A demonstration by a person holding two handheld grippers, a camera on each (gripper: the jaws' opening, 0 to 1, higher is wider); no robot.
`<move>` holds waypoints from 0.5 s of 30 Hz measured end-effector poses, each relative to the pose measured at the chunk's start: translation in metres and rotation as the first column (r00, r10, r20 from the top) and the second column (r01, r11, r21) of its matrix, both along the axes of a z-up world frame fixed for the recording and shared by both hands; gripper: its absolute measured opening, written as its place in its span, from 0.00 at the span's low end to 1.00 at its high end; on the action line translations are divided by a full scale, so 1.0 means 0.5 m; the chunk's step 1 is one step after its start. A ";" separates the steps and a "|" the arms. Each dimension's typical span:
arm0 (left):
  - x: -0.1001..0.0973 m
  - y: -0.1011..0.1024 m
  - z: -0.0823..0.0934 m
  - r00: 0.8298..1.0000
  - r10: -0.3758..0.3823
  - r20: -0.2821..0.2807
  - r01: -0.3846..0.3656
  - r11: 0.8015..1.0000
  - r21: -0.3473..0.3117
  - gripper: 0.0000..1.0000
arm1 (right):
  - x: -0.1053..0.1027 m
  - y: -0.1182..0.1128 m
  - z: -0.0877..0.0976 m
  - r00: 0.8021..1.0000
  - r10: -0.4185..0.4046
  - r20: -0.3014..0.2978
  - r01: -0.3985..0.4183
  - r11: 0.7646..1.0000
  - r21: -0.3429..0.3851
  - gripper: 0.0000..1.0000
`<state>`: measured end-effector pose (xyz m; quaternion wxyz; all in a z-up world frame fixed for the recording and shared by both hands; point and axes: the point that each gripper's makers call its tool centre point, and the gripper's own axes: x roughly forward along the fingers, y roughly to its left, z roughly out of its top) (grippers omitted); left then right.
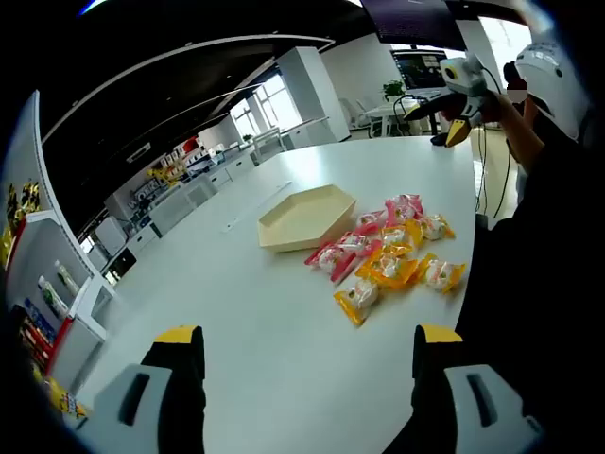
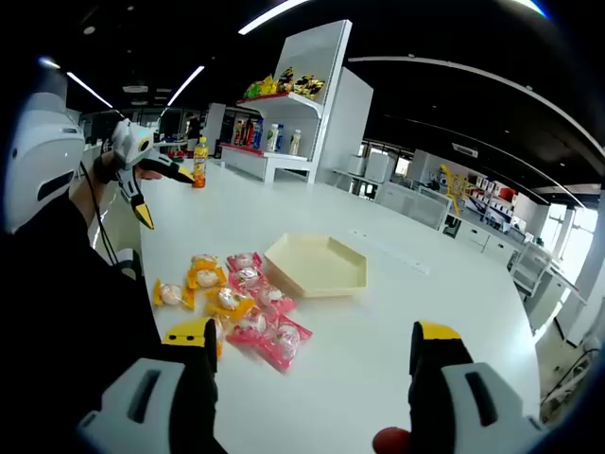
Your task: Pick up the marshmallows scattered on the table and place them into the bowl on the table
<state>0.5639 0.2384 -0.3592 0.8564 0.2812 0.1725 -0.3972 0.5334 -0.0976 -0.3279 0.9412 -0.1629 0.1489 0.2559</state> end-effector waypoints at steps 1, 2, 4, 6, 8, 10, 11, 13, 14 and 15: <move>-0.002 -0.002 0.000 1.000 -0.006 -0.001 0.006 1.000 0.000 0.91 | 0.000 0.000 0.000 1.000 -0.001 0.000 0.001 1.000 -0.003 0.79; -0.004 -0.005 0.000 1.000 -0.013 -0.002 0.013 1.000 -0.001 0.91 | 0.000 0.000 0.000 1.000 0.000 0.000 0.000 1.000 -0.004 0.79; -0.007 -0.010 0.000 1.000 -0.024 -0.004 0.024 1.000 -0.002 0.91 | 0.000 0.000 0.001 1.000 0.001 0.001 -0.001 1.000 -0.002 0.79; -0.007 -0.012 -0.001 1.000 -0.029 -0.006 0.029 1.000 -0.001 0.91 | 0.000 0.001 0.001 1.000 0.003 0.001 -0.003 1.000 0.000 0.79; -0.004 -0.012 0.000 1.000 -0.025 -0.002 0.025 1.000 0.001 0.91 | 0.002 0.001 0.001 1.000 0.005 0.002 -0.005 1.000 -0.006 0.78; -0.002 -0.012 0.000 1.000 -0.022 -0.001 0.022 1.000 0.000 0.91 | 0.001 0.000 0.000 1.000 0.006 0.005 -0.006 1.000 -0.010 0.78; -0.002 -0.012 0.000 1.000 -0.022 0.001 0.022 1.000 -0.001 0.91 | 0.001 0.000 -0.001 1.000 0.007 0.006 -0.006 1.000 -0.010 0.78; -0.003 -0.012 0.001 1.000 -0.019 0.001 0.019 1.000 -0.003 0.91 | 0.001 0.001 -0.005 1.000 0.008 0.004 -0.008 1.000 -0.008 0.78; -0.005 -0.011 0.000 1.000 -0.018 0.002 0.018 1.000 -0.003 0.91 | 0.002 0.003 -0.009 1.000 0.010 0.003 -0.010 1.000 -0.009 0.78; -0.007 -0.011 0.000 1.000 -0.019 0.003 0.019 1.000 -0.003 0.91 | 0.004 0.005 -0.013 1.000 0.012 0.000 -0.012 1.000 -0.010 0.78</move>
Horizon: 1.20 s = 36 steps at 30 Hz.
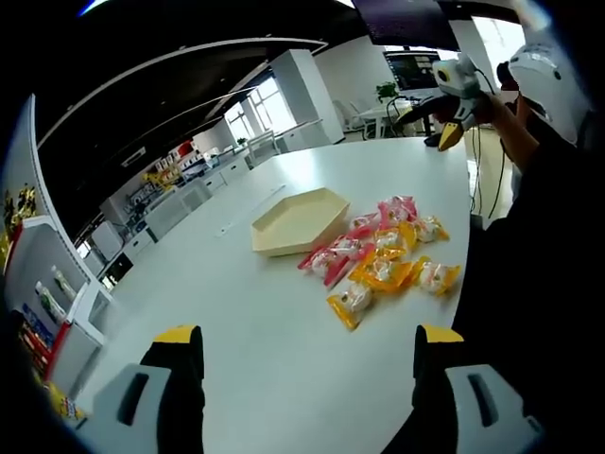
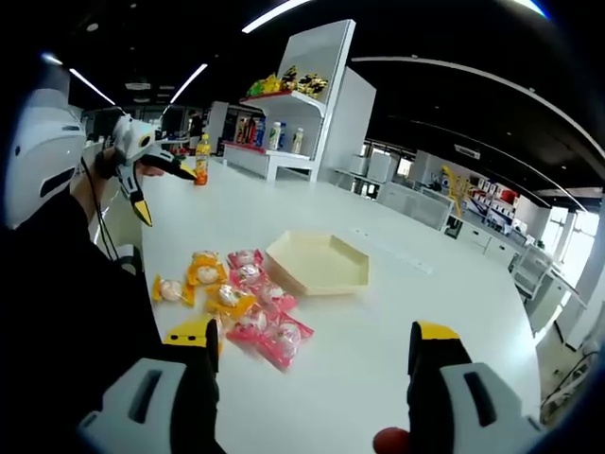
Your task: Pick up the marshmallows scattered on the table and place them into the bowl on the table
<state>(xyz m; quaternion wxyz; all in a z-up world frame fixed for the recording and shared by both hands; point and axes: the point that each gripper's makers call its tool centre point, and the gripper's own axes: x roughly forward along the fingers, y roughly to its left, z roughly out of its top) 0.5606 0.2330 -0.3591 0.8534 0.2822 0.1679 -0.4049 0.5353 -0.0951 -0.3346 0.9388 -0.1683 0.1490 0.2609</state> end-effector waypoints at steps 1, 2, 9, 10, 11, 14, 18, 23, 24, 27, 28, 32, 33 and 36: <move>-0.001 0.000 0.000 1.000 0.000 0.000 0.000 1.000 0.000 0.91 | 0.002 0.005 -0.006 1.000 0.006 -0.006 -0.006 1.000 0.001 0.78; -0.003 0.001 -0.001 1.000 0.000 -0.001 0.000 1.000 0.000 0.91 | 0.004 0.010 -0.012 1.000 0.015 -0.012 -0.015 1.000 0.001 0.78; -0.001 0.001 -0.003 1.000 0.001 -0.005 -0.001 1.000 -0.005 0.91 | 0.021 0.053 -0.060 0.995 0.066 -0.074 -0.064 0.998 0.023 0.77; 0.000 0.000 -0.003 1.000 0.001 -0.005 -0.001 1.000 -0.005 0.91 | 0.024 0.055 -0.065 0.995 0.070 -0.076 -0.068 0.997 0.025 0.76; 0.001 0.000 -0.003 1.000 0.000 -0.005 0.000 1.000 -0.004 0.91 | 0.026 0.058 -0.069 0.994 0.074 -0.078 -0.072 0.997 0.028 0.76; 0.001 -0.005 -0.006 1.000 -0.004 -0.004 0.004 1.000 0.001 0.91 | 0.031 0.060 -0.083 0.993 0.076 -0.095 -0.073 0.997 0.036 0.76; -0.003 -0.013 -0.010 1.000 -0.017 -0.006 0.017 1.000 0.008 0.90 | 0.047 0.050 -0.100 0.993 0.039 -0.110 -0.031 0.997 0.069 0.74; -0.012 -0.026 -0.019 0.999 -0.042 -0.011 0.042 0.999 0.018 0.90 | 0.058 0.051 -0.114 0.991 0.014 -0.135 0.003 0.993 0.119 0.65; -0.016 -0.029 -0.021 0.999 -0.051 -0.011 0.051 0.998 0.023 0.90 | 0.060 0.052 -0.119 0.989 0.013 -0.145 0.006 0.992 0.128 0.65; -0.024 -0.034 -0.022 0.997 -0.073 -0.014 0.073 0.997 0.027 0.91 | 0.066 0.057 -0.130 0.988 0.010 -0.155 0.010 0.992 0.130 0.65; -0.026 -0.034 -0.022 0.997 -0.077 -0.014 0.077 0.997 0.027 0.91 | 0.069 0.058 -0.135 0.987 0.009 -0.160 0.012 0.992 0.126 0.64; -0.020 -0.029 -0.017 0.998 -0.065 -0.002 0.065 0.998 0.023 0.91 | 0.087 0.065 -0.144 0.985 0.007 -0.174 0.025 0.984 0.176 0.60; -0.020 -0.028 -0.017 0.998 -0.064 -0.001 0.064 0.998 0.023 0.91 | 0.092 0.068 -0.144 0.982 0.003 -0.187 0.037 0.977 0.212 0.58; -0.023 -0.030 -0.015 0.998 -0.070 -0.001 0.070 0.997 0.019 0.91 | 0.101 0.072 -0.153 0.978 0.011 -0.210 0.039 0.972 0.232 0.52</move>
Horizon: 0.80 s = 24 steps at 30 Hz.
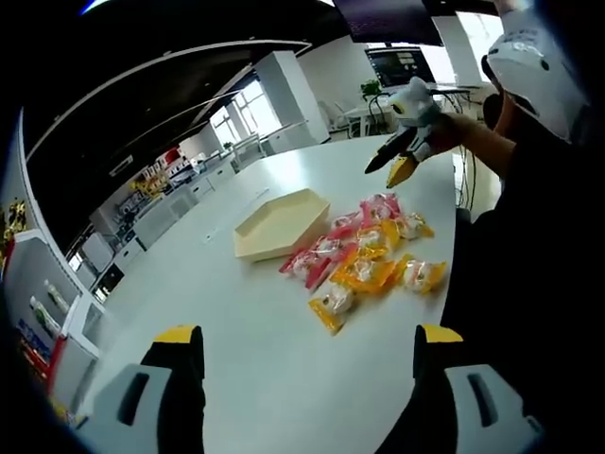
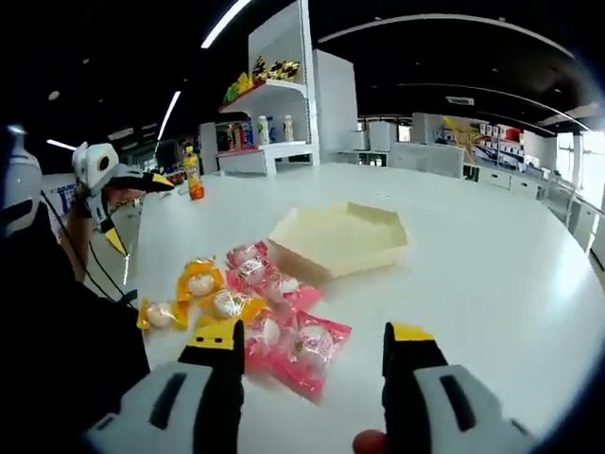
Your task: Pick up the marshmallows scattered on the table and place them into the bowl on the table
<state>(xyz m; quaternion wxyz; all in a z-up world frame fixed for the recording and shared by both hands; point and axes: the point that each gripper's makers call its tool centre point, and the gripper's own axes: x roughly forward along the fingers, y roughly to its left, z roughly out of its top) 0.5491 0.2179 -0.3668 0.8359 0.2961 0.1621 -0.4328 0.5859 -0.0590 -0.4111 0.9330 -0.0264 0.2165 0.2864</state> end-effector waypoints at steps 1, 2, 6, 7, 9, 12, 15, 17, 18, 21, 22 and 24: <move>-0.002 -0.001 0.001 1.000 -0.003 0.000 0.003 1.000 -0.003 0.91 | 0.002 0.002 -0.006 1.000 0.000 -0.016 0.000 1.000 0.004 0.49; -0.003 -0.003 0.002 1.000 -0.008 0.000 0.008 1.000 -0.006 0.91 | 0.006 0.004 -0.009 1.000 0.002 -0.021 -0.002 1.000 0.005 0.47; -0.004 -0.004 0.002 1.000 -0.011 0.000 0.011 1.000 -0.009 0.91 | 0.024 0.004 -0.028 0.999 -0.015 -0.051 0.017 0.999 0.033 0.39; -0.003 -0.003 0.001 1.000 -0.009 -0.001 0.009 1.000 -0.007 0.91 | 0.029 0.002 -0.033 0.998 -0.022 -0.061 0.024 0.999 0.039 0.38; -0.002 -0.002 -0.001 1.000 -0.004 -0.006 0.003 1.000 -0.008 0.91 | 0.033 0.004 -0.040 0.998 -0.022 -0.067 0.024 0.999 0.036 0.37; 0.000 0.000 -0.004 1.000 0.004 -0.012 -0.004 1.000 -0.009 0.90 | 0.035 0.007 -0.050 0.996 -0.022 -0.083 0.025 0.999 0.027 0.35; 0.000 0.000 -0.005 1.000 0.004 -0.013 -0.004 1.000 -0.010 0.90 | 0.035 0.009 -0.057 0.995 -0.018 -0.100 0.021 0.999 0.033 0.31; 0.000 -0.001 -0.006 1.000 0.003 -0.013 -0.003 1.000 -0.010 0.90 | 0.035 0.009 -0.065 0.992 -0.020 -0.121 0.025 0.999 0.036 0.31; 0.000 -0.001 -0.007 1.000 0.004 -0.014 -0.004 1.000 -0.009 0.90 | 0.026 0.012 -0.065 0.992 -0.017 -0.128 0.021 0.999 0.033 0.31; 0.001 0.000 -0.006 1.000 0.007 -0.011 -0.007 1.000 -0.009 0.90 | 0.019 0.018 -0.071 0.990 -0.008 -0.141 0.010 1.000 0.019 0.31; 0.001 0.000 -0.006 1.000 0.006 -0.011 -0.007 1.000 -0.009 0.90 | 0.018 0.021 -0.072 0.990 -0.003 -0.140 0.006 1.000 0.016 0.31; 0.000 -0.001 -0.005 1.000 0.005 -0.009 -0.005 1.000 -0.008 0.90 | 0.018 0.023 -0.074 0.990 -0.003 -0.143 0.004 1.000 0.007 0.31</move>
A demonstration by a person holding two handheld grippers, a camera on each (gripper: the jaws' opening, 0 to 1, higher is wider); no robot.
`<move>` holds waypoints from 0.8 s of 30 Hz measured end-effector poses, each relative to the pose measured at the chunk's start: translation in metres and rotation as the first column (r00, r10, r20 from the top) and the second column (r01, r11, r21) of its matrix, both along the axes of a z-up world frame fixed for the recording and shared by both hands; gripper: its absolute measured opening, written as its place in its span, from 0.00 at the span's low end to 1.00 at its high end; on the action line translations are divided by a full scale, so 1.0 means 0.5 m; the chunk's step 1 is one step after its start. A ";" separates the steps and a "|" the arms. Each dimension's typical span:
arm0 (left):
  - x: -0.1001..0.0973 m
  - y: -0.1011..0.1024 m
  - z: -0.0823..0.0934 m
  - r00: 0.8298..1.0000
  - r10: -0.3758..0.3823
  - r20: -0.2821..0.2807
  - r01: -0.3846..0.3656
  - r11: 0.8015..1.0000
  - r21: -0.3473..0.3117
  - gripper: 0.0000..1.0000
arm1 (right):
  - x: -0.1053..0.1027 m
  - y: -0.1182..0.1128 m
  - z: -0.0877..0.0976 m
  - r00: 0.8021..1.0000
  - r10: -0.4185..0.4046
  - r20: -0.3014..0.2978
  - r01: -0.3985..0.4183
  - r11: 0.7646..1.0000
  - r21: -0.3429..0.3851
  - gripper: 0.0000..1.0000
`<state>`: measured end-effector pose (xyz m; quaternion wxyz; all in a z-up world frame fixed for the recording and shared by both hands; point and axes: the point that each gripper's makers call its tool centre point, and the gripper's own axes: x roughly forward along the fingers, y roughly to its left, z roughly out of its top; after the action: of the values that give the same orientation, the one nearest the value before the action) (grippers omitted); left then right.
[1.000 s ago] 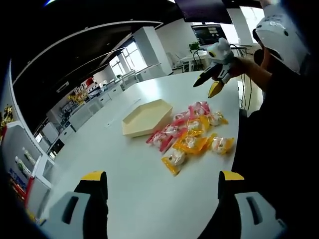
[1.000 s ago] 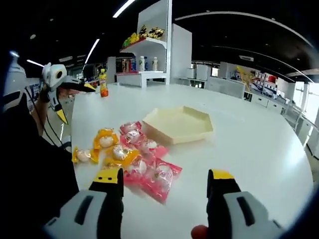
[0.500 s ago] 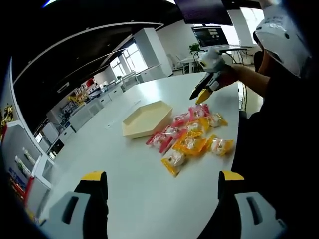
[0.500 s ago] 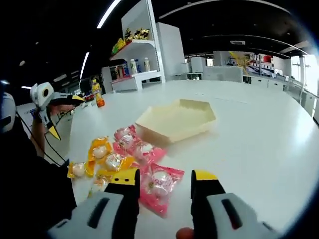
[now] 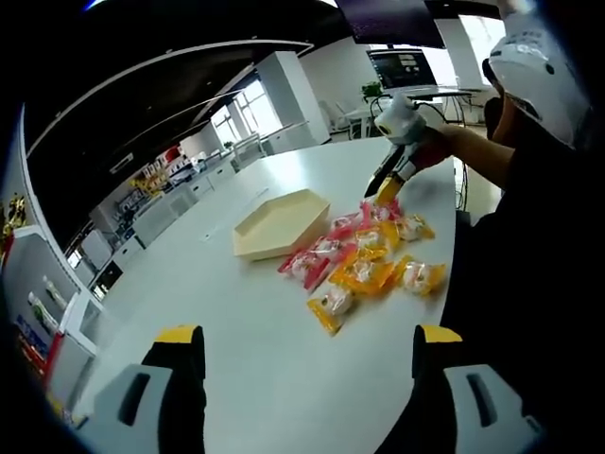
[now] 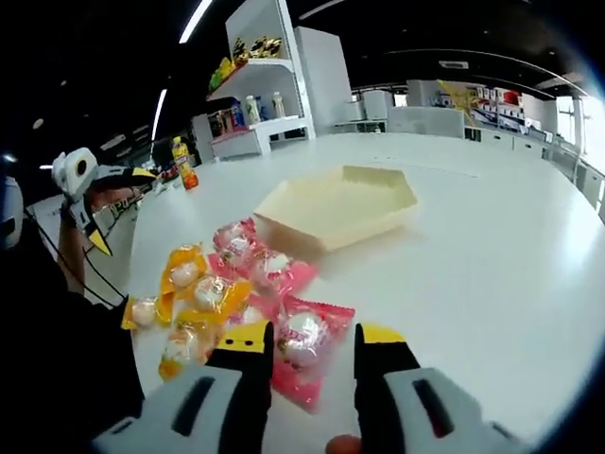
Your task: Pick up the marshmallows scattered on the table and place them into the bowl on the table
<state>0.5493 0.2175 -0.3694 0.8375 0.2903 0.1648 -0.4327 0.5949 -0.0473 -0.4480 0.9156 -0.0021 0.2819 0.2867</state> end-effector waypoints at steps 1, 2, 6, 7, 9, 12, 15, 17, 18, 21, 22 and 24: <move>0.000 0.000 0.000 1.000 0.000 0.001 0.000 1.000 0.000 0.90 | 0.000 -0.001 -0.001 1.000 -0.002 -0.002 0.002 1.000 -0.003 0.31; 0.000 0.000 0.002 1.000 -0.001 0.003 0.001 1.000 -0.001 0.90 | 0.002 -0.002 -0.001 1.000 -0.004 -0.003 0.004 1.000 -0.002 0.31; -0.001 0.001 0.003 1.000 0.000 0.002 0.000 1.000 -0.005 0.90 | 0.006 -0.002 -0.003 1.000 -0.008 -0.011 0.008 1.000 0.008 0.28; -0.001 0.002 0.003 1.000 0.002 0.002 -0.002 1.000 -0.004 0.90 | 0.006 -0.002 -0.004 1.000 -0.009 -0.013 0.009 1.000 0.012 0.27; 0.000 0.003 0.002 1.000 0.005 0.002 -0.005 1.000 -0.003 0.90 | 0.007 -0.002 -0.005 1.000 -0.011 -0.016 0.011 1.000 0.015 0.27; 0.000 0.003 0.003 1.000 0.006 0.001 -0.006 1.000 -0.005 0.90 | 0.006 -0.002 -0.005 1.000 -0.014 -0.024 0.015 1.000 0.021 0.25; 0.000 0.003 0.004 1.000 0.006 0.002 -0.006 1.000 -0.006 0.90 | 0.003 0.000 -0.005 1.000 -0.018 -0.026 0.018 1.000 0.023 0.25; -0.001 0.003 0.004 1.000 0.005 0.003 -0.005 1.000 -0.005 0.90 | 0.002 -0.001 -0.005 1.000 -0.016 -0.023 0.017 1.000 0.015 0.24; -0.001 0.003 0.004 1.000 0.005 0.002 -0.005 1.000 -0.005 0.90 | 0.002 -0.002 -0.006 1.000 -0.016 -0.022 0.016 1.000 0.011 0.24; 0.000 0.003 0.002 1.000 0.007 0.000 -0.007 1.000 -0.004 0.89 | 0.003 -0.002 -0.006 1.000 -0.016 -0.018 0.016 1.000 -0.004 0.24; -0.001 0.003 0.001 1.000 0.006 0.000 -0.006 1.000 -0.002 0.89 | 0.003 -0.003 -0.006 1.000 -0.018 -0.018 0.018 1.000 -0.009 0.24; -0.002 0.003 0.001 1.000 0.006 -0.001 -0.006 1.000 -0.003 0.89 | 0.003 -0.003 -0.007 1.000 -0.021 -0.017 0.020 1.000 -0.017 0.23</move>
<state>0.5485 0.2189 -0.3691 0.8390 0.2885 0.1654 -0.4308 0.5966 -0.0490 -0.4515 0.9161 -0.0044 0.2919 0.2749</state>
